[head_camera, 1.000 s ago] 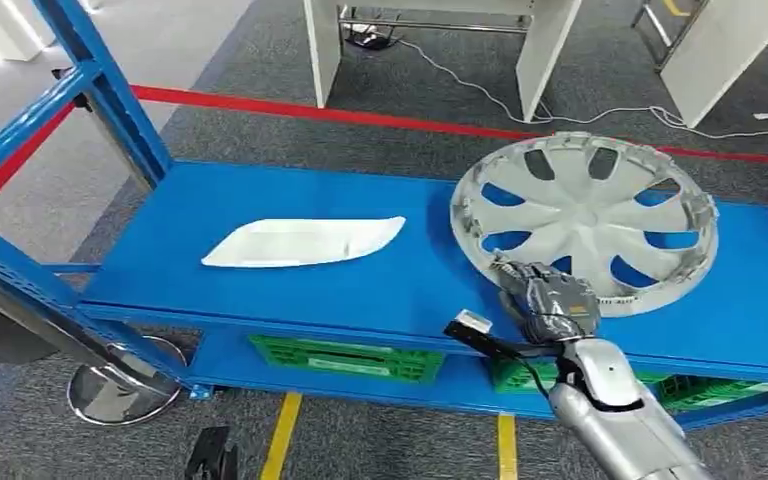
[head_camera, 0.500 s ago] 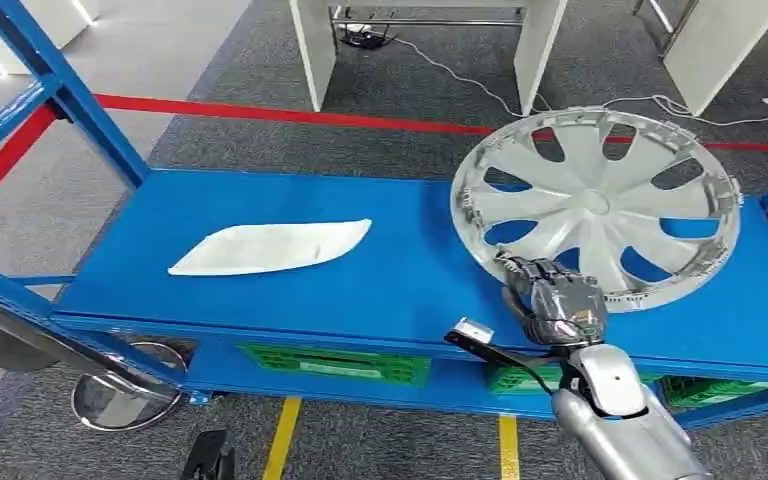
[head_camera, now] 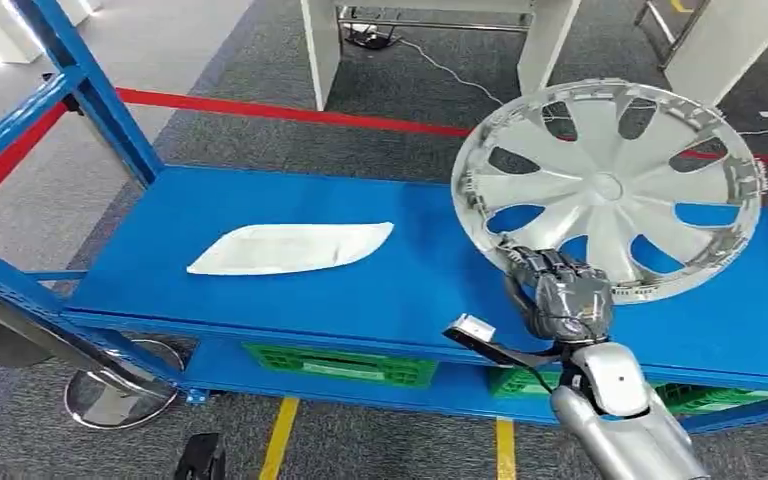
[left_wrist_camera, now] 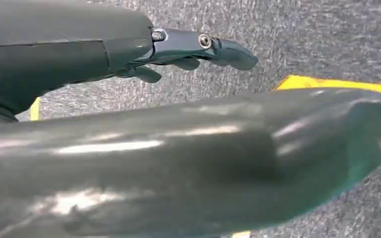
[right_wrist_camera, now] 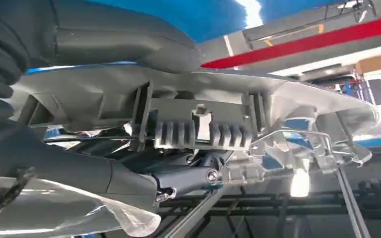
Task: Take the parts from the cabinet and place them on the table.
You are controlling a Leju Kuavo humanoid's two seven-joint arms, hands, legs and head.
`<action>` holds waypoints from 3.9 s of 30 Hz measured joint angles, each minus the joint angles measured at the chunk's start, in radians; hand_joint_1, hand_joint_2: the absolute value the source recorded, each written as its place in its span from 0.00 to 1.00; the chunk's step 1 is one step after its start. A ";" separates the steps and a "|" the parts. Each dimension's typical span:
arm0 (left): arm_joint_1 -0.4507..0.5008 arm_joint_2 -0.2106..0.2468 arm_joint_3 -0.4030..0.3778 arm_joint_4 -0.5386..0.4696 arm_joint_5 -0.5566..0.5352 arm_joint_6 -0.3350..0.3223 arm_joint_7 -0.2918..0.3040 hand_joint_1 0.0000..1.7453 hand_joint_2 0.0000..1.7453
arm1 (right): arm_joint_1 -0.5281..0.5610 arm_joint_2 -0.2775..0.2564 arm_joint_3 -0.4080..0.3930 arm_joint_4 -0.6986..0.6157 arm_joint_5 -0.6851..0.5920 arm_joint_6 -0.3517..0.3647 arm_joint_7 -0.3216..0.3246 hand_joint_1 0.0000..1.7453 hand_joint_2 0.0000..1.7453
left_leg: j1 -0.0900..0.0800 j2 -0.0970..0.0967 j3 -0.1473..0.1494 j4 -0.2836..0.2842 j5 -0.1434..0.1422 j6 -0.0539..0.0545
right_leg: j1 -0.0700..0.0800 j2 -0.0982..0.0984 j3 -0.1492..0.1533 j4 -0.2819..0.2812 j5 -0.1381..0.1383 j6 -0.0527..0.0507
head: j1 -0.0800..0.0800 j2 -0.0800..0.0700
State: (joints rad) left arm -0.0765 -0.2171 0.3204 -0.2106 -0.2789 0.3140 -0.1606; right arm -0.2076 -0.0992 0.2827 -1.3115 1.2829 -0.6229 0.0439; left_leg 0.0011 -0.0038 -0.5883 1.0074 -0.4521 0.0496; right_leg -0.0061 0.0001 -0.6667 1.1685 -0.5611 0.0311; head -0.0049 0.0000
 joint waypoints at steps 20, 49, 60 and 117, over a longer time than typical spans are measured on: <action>0.024 0.018 0.035 0.001 0.012 0.040 -0.118 0.00 0.00 | 0.190 0.029 -0.005 -0.334 0.121 -0.063 -0.159 1.00 1.00 | -0.002 0.000 -0.119 0.280 -0.104 -0.040 | -0.008 -0.001 0.067 -0.128 0.079 -0.033 | -0.010 0.000; 0.025 0.028 0.042 0.003 -0.038 0.037 -0.098 0.00 0.00 | 0.239 0.085 -0.032 -0.406 0.076 -0.063 -0.270 1.00 1.00 | 0.007 0.001 -0.148 0.315 -0.137 -0.066 | -0.003 -0.007 0.109 -0.174 0.080 -0.043 | -0.005 0.000; 0.023 0.031 0.043 0.003 -0.058 0.036 -0.099 0.00 0.00 | 0.272 0.087 -0.046 -0.408 0.081 -0.064 -0.269 1.00 1.00 | 0.004 0.007 0.083 -0.021 -0.049 -0.014 | -0.007 -0.005 0.017 -0.137 0.102 0.011 | -0.002 0.000; 0.024 0.036 0.042 0.008 -0.160 0.038 -0.080 0.00 0.00 | 0.348 0.216 -0.163 -0.463 -0.159 -0.064 -0.517 1.00 1.00 | -0.003 0.001 0.111 -0.017 -0.084 -0.052 | 0.002 -0.011 0.057 -0.160 0.114 -0.020 | -0.007 0.000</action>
State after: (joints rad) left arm -0.0529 -0.1808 0.3628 -0.2026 -0.4387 0.3521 -0.2407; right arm 0.1400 0.1167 0.1202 -1.7742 1.1234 -0.6867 -0.4730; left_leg -0.0017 -0.0026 -0.4777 0.9902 -0.5357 -0.0027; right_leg -0.0037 -0.0110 -0.6094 1.0086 -0.4472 0.0114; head -0.0122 0.0000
